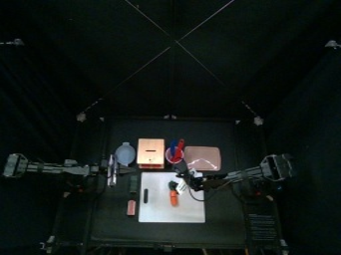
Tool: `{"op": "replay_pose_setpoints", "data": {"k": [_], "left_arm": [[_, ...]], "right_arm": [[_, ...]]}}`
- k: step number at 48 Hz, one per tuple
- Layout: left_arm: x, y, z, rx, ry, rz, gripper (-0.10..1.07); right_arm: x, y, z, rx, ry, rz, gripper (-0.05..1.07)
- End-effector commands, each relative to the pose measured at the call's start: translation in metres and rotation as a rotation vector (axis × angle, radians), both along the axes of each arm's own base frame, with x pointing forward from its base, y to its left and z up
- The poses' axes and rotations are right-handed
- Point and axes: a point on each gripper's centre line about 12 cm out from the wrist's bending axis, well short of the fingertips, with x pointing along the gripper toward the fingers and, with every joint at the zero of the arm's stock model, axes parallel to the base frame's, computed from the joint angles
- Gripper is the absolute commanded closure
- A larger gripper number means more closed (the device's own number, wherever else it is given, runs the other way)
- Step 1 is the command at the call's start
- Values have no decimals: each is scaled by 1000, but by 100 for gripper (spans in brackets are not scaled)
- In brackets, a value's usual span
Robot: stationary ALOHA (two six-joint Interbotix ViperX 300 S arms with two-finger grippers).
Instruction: Put carrot onto cutting board
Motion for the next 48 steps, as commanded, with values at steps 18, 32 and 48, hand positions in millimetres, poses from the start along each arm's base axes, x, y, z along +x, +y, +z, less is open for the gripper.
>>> {"op": "replay_pose_setpoints", "data": {"k": [18,32,48], "left_arm": [[4,-7,12,31,-34,-40,96],[6,-4,10,11,-3,-23,96],[4,5,-2,-33,79,28,96]], "right_arm": [[-41,-1,26,-334,-157,320,9],[-71,-10,46,-315,-231,289,9],[-81,-23,42,-294,-223,237,9]]}}
